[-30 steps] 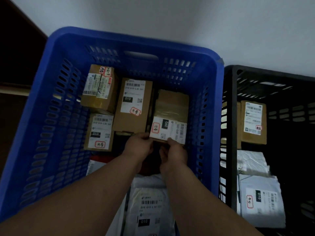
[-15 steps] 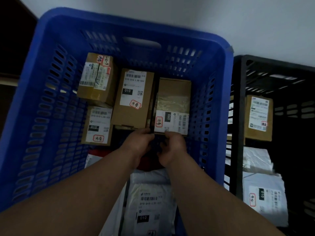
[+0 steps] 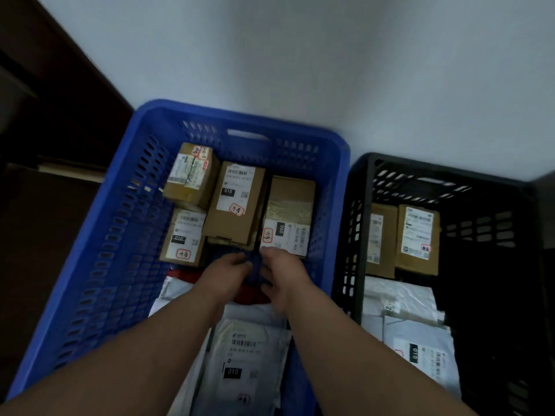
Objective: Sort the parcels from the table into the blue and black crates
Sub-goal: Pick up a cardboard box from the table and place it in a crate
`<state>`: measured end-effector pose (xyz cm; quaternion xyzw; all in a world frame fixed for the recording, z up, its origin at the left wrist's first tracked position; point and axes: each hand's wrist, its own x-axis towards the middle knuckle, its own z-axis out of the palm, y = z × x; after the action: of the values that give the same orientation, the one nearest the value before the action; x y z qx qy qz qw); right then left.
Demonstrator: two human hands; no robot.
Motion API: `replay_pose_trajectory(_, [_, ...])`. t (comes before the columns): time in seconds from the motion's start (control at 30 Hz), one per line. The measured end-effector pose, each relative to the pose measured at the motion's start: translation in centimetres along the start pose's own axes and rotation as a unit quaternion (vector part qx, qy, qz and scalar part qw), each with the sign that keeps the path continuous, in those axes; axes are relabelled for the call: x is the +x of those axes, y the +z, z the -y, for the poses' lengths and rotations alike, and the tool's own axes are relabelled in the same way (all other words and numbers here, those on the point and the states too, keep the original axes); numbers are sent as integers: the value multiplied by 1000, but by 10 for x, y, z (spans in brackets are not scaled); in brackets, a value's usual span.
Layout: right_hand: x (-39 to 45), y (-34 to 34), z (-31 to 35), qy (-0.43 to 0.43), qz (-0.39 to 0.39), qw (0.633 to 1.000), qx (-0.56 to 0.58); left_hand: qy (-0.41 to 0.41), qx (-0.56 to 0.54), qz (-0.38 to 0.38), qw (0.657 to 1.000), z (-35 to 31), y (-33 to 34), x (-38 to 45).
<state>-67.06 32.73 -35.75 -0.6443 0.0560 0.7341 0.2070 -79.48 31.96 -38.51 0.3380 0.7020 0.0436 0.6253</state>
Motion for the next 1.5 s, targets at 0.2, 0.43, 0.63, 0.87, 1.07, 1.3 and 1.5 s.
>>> replay_pose_trajectory(0.2, [-65,-29,5,-117,16,991,-62,42,-70,-51,995,-23,19,-68])
replay_pose_trajectory(0.43, [-142,-88,-22,-188,-18,981,-35,82,-83,-51,992,-39,47,-146])
replay_pose_trajectory(0.63, [-220,-150,-77,-240,-75,967,-42,120,-57,7,991,-31,86,-212])
replay_pose_trajectory(0.87, [-272,-223,-149,-312,-129,939,-56,181,15,39,983,-23,139,-284])
replay_pose_trajectory(1.07, [-304,-311,-186,-333,-226,915,-25,219,54,65,972,-25,220,-317])
replay_pose_trajectory(1.3, [-344,-468,-234,-294,-279,914,-1,204,124,131,962,-32,372,-361])
replay_pose_trajectory(1.5, [-372,-596,-243,-280,-334,899,40,223,161,171,946,-49,500,-403])
